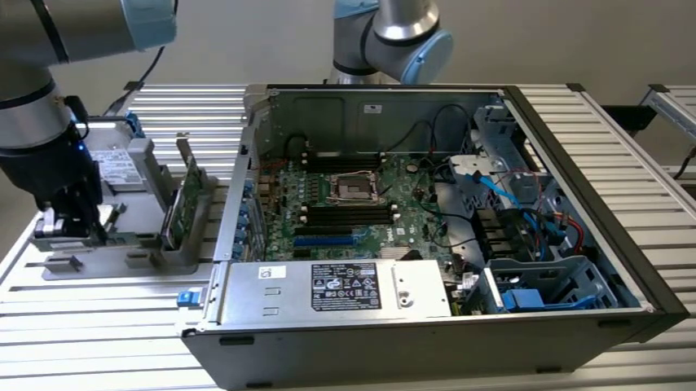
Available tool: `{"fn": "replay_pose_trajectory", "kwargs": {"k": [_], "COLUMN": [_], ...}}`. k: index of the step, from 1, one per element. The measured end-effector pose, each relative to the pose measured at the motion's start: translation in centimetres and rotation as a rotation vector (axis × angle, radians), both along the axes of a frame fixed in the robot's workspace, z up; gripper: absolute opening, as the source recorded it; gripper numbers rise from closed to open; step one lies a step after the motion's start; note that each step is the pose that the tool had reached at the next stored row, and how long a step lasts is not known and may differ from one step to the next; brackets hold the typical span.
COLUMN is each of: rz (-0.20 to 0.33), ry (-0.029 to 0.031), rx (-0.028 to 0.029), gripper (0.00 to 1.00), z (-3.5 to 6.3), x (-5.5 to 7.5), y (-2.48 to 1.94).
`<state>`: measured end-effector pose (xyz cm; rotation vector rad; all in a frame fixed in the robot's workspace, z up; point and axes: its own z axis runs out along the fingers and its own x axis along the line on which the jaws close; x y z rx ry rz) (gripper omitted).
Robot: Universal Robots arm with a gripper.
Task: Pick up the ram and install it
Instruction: 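Pick up the ram and move it above insertion slot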
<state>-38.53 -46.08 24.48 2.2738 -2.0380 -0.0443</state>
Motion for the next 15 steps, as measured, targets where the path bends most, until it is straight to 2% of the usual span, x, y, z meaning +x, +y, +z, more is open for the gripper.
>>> {"fn": "replay_pose_trajectory", "kwargs": {"k": [8,15], "rz": [0.0,0.0], "ry": [0.001,0.0044], "rx": [-0.0001,0.0001], "gripper": [0.14,0.14], "z": [2.1,4.67], "x": [0.4,1.4], "y": [0.08,0.11]}}
